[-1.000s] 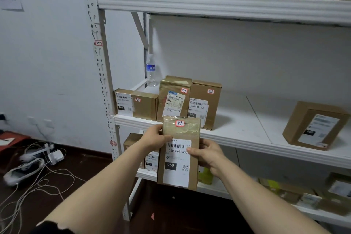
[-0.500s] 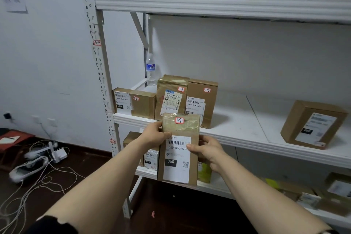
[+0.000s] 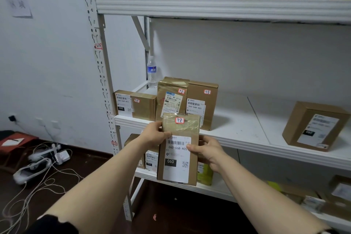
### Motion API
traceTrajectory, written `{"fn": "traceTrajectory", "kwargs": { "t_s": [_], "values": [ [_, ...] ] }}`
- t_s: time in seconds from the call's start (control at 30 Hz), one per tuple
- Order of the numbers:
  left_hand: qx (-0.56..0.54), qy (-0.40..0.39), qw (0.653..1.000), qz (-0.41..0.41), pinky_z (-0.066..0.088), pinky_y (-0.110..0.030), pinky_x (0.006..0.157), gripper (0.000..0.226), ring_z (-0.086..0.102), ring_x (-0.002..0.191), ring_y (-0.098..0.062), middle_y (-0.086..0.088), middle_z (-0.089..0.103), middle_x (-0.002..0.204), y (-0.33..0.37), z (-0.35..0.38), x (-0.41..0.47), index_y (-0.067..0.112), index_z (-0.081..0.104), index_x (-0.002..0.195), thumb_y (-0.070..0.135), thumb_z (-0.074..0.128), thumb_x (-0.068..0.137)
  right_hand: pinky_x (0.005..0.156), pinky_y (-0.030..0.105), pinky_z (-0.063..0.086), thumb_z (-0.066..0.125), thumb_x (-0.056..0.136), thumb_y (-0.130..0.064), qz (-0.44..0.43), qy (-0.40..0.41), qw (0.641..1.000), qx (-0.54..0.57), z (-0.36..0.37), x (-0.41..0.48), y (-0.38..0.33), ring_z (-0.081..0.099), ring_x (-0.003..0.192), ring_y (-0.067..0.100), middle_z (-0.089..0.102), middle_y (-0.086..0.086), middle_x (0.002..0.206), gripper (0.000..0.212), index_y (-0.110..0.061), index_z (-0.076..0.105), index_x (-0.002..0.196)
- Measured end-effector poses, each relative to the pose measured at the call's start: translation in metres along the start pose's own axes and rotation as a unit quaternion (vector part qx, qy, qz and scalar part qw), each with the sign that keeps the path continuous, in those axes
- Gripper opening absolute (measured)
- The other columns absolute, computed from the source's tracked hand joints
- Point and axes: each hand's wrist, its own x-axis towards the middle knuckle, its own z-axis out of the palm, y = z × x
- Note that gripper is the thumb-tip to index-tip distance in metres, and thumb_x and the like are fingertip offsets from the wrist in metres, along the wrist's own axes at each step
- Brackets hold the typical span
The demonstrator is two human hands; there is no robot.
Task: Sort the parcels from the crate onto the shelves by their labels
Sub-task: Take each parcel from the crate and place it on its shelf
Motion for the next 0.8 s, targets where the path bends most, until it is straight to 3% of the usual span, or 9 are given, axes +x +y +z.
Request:
{"fn": "traceTrajectory", "kwargs": {
  "t_s": [0.1,0.23,0.4,0.53,0.63,0.73,0.8],
  "values": [
    [-0.003,0.001,1.0,0.005,0.054,-0.035,0.086,0.036,0.065,0.097,-0.023,-0.009,0.065,0.113,0.003,-0.001,0.0,0.009,0.054,0.125,0.01,0.061,0.089,0.089,0.046,0.053,0.082,0.067,-0.003,-0.004,-0.003,1.0,-0.005,0.0,0.002,-0.002,0.067,0.096,0.028,0.07,0.007,0.105,0.047,-0.017,0.059,0.105],
    [-0.005,-0.004,1.0,0.013,0.054,-0.034,0.086,0.036,0.064,0.097,-0.021,-0.009,0.065,0.116,0.009,-0.002,-0.001,0.01,0.055,0.123,0.01,0.063,0.088,0.072,0.036,0.055,0.081,0.069,-0.001,-0.007,-0.008,1.0,0.005,-0.002,0.0,-0.007,0.068,0.091,0.026,0.07,0.007,0.101,0.048,-0.013,0.059,0.11],
    [0.033,0.046,0.996,0.071,0.053,-0.03,0.084,0.068,0.06,0.096,-0.016,-0.003,0.06,0.119,0.026,-0.004,-0.001,0.014,0.043,0.132,0.006,0.077,0.073,0.062,0.03,0.055,0.079,0.068,0.004,-0.008,-0.053,0.998,-0.02,-0.009,-0.002,-0.017,0.069,0.088,0.022,0.071,0.006,0.1,0.051,-0.012,0.057,0.112],
    [0.145,0.006,0.985,0.089,0.046,-0.033,0.1,0.095,0.053,0.117,-0.021,0.0,0.048,0.137,0.041,-0.01,0.006,0.017,0.029,0.147,0.009,0.081,0.067,0.08,0.044,0.057,0.079,0.067,0.006,-0.013,-0.095,0.993,-0.07,-0.018,0.003,-0.022,0.066,0.098,0.025,0.067,0.007,0.108,0.056,-0.011,0.055,0.114],
    [0.237,-0.051,0.968,0.069,0.047,-0.028,0.095,0.078,0.057,0.111,-0.019,-0.003,0.057,0.125,0.049,-0.009,0.011,0.014,0.044,0.139,0.015,0.081,0.07,0.093,0.048,0.051,0.082,0.065,0.001,-0.037,-0.118,0.982,-0.141,-0.028,0.009,-0.026,0.061,0.108,0.024,0.064,0.007,0.115,0.062,-0.011,0.054,0.119],
    [0.284,-0.072,0.954,0.062,0.052,-0.028,0.086,0.064,0.059,0.099,-0.016,0.003,0.06,0.108,0.053,-0.008,0.017,0.015,0.055,0.126,0.021,0.083,0.069,0.103,0.041,0.044,0.085,0.065,-0.012,-0.051,-0.154,0.962,-0.22,-0.04,0.015,-0.04,0.054,0.117,0.021,0.056,0.004,0.127,0.08,-0.012,0.044,0.133],
    [0.31,-0.082,0.945,0.057,0.052,-0.028,0.087,0.062,0.057,0.099,-0.016,0.004,0.057,0.107,0.055,-0.008,0.024,0.016,0.055,0.124,0.022,0.083,0.068,0.102,0.034,0.043,0.081,0.069,-0.014,-0.083,-0.123,0.96,-0.239,-0.045,0.023,-0.06,0.051,0.117,0.02,0.053,0.003,0.123,0.074,-0.016,0.044,0.133]
  ]
}}
